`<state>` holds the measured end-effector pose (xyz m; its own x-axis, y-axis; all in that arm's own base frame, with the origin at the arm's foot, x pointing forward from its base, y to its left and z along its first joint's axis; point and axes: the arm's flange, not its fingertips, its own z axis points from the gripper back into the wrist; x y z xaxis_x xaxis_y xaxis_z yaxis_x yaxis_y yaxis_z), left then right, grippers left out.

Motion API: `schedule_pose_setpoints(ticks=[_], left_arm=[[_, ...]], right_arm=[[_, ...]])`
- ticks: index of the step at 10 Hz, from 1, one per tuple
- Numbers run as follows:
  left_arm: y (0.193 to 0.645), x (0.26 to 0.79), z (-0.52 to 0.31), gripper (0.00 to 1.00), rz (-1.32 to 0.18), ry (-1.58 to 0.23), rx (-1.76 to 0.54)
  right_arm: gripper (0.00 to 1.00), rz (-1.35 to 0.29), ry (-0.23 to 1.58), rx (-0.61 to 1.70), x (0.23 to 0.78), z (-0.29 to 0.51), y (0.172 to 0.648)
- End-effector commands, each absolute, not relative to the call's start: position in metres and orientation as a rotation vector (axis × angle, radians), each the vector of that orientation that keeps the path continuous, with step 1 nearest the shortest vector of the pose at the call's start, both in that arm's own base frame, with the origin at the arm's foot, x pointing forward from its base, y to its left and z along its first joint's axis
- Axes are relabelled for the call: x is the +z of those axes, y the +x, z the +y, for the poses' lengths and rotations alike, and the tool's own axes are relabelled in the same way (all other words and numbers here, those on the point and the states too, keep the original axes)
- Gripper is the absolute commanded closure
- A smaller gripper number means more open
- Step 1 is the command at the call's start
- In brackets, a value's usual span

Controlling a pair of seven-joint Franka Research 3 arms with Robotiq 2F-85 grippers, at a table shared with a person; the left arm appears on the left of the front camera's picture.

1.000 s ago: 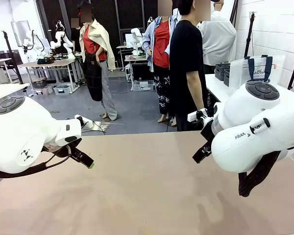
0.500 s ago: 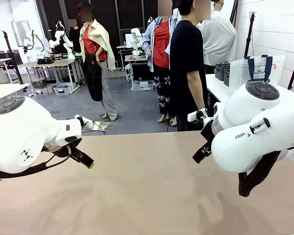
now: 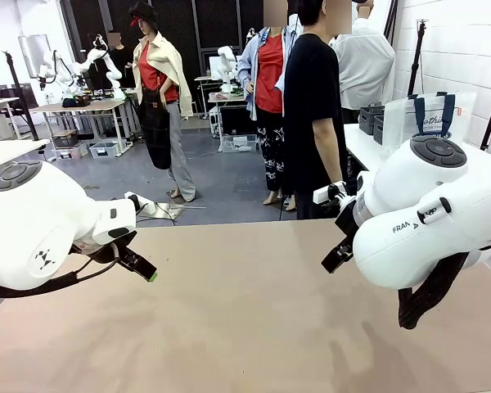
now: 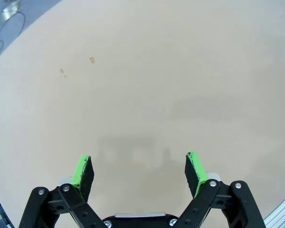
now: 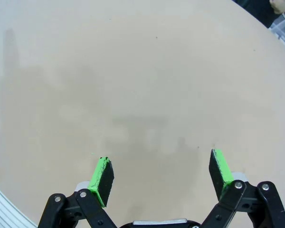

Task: Transfer purchased items from the store into the shopping bag.
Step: Open the Reusable shopping bag in the center of the table.

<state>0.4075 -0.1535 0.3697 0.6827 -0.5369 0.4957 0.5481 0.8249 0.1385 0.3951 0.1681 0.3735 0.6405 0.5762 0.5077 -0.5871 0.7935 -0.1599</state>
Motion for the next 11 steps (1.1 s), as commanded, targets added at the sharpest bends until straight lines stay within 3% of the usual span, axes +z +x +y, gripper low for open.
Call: schedule_pose_setpoints(ticks=[1,5,11], left_arm=[[0.408,0.370,-0.152,0.00,-0.549,-0.022,-0.606],[0.408,0.370,-0.154,0.00,-0.549,-0.022,-0.608],[0.387,0.421,-0.144,0.00,-0.451,-0.272,-0.772]], right_arm=[[0.00,-0.572,0.021,0.663,0.374,0.168,0.395],[0.00,-0.572,0.020,0.663,0.374,0.168,0.395],[0.00,-0.516,0.244,0.726,0.428,0.196,0.395]])
